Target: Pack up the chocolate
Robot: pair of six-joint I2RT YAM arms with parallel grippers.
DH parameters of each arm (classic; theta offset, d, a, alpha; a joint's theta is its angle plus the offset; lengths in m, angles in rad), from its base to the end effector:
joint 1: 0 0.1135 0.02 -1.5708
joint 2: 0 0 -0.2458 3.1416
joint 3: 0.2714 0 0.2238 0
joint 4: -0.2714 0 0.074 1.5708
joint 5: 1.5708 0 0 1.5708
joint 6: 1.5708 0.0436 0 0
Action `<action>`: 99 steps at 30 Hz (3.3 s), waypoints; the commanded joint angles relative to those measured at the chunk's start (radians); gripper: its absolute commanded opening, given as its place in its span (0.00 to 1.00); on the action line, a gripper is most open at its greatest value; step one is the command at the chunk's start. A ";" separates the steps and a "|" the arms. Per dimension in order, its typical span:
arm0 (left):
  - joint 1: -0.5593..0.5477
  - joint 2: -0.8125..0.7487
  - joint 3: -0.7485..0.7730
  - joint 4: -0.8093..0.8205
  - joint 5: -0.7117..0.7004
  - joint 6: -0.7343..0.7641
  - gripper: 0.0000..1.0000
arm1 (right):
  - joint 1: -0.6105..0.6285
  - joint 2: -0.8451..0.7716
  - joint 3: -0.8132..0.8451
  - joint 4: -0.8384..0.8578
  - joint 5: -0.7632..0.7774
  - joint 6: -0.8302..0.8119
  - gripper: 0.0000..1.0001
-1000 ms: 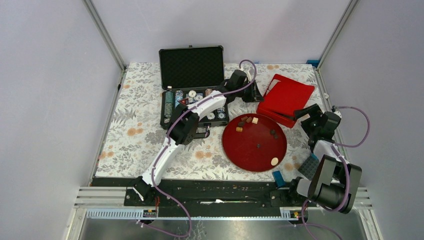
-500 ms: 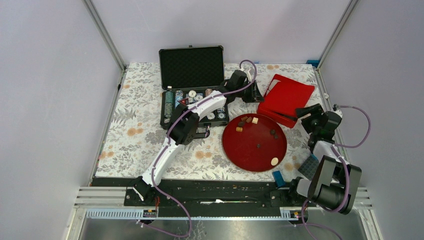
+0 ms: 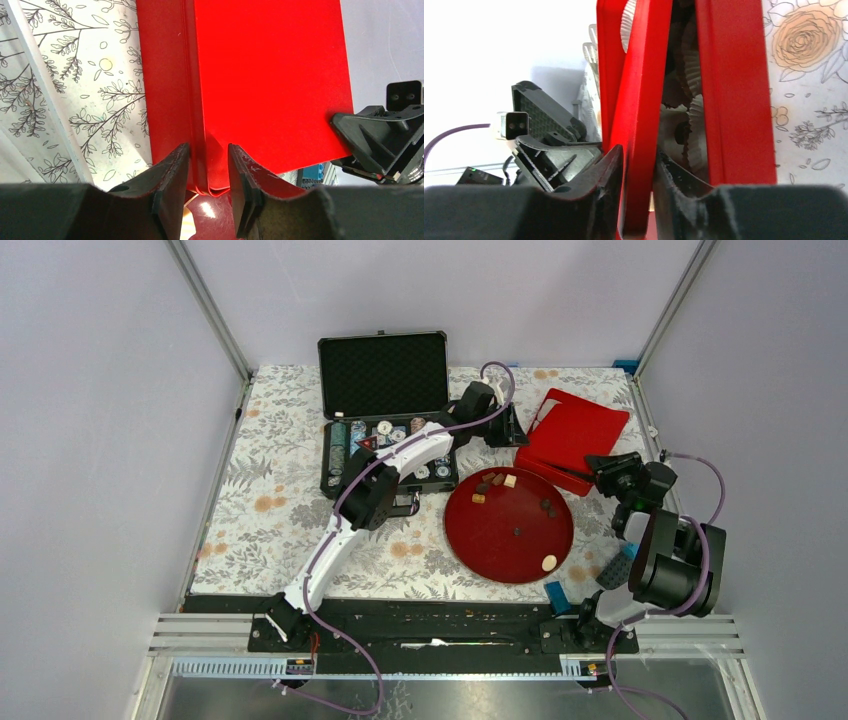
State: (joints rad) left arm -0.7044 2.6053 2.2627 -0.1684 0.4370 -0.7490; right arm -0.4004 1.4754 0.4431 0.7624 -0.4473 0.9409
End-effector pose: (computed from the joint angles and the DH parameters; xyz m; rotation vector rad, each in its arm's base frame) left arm 0.4098 -0.3725 0.1677 0.2478 2.3061 -1.2768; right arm 0.2540 -0.0870 0.1736 0.9033 1.6563 0.7851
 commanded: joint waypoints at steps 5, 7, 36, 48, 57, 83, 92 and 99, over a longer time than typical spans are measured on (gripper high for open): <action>-0.007 -0.064 -0.016 0.022 0.013 0.045 0.38 | -0.003 0.007 -0.033 0.224 -0.029 0.102 0.11; -0.006 -0.070 -0.015 0.019 0.010 0.050 0.39 | -0.003 -0.019 -0.039 0.204 -0.025 0.090 0.05; 0.032 -0.136 -0.034 0.021 0.062 0.037 0.61 | -0.003 -0.226 0.050 0.227 -0.135 0.018 0.00; 0.071 -0.229 -0.107 0.046 0.049 0.022 0.68 | -0.045 0.098 0.298 0.307 -0.448 0.177 0.00; 0.076 -0.213 -0.103 0.040 0.060 0.012 0.72 | -0.123 0.416 0.413 0.795 -0.617 0.624 0.00; 0.028 -0.085 -0.008 0.038 0.062 -0.030 0.73 | -0.167 0.548 0.284 0.876 -0.625 0.556 0.00; 0.011 -0.049 0.011 0.050 0.039 -0.053 0.68 | -0.173 0.550 0.266 0.808 -0.619 0.481 0.00; 0.005 -0.033 0.009 0.049 0.039 -0.057 0.65 | -0.176 0.567 0.257 0.808 -0.616 0.472 0.00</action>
State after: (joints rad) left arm -0.6937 2.5687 2.2234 -0.1635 0.4828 -0.7963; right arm -0.5705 2.0319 0.7013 1.4750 -1.0592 1.4403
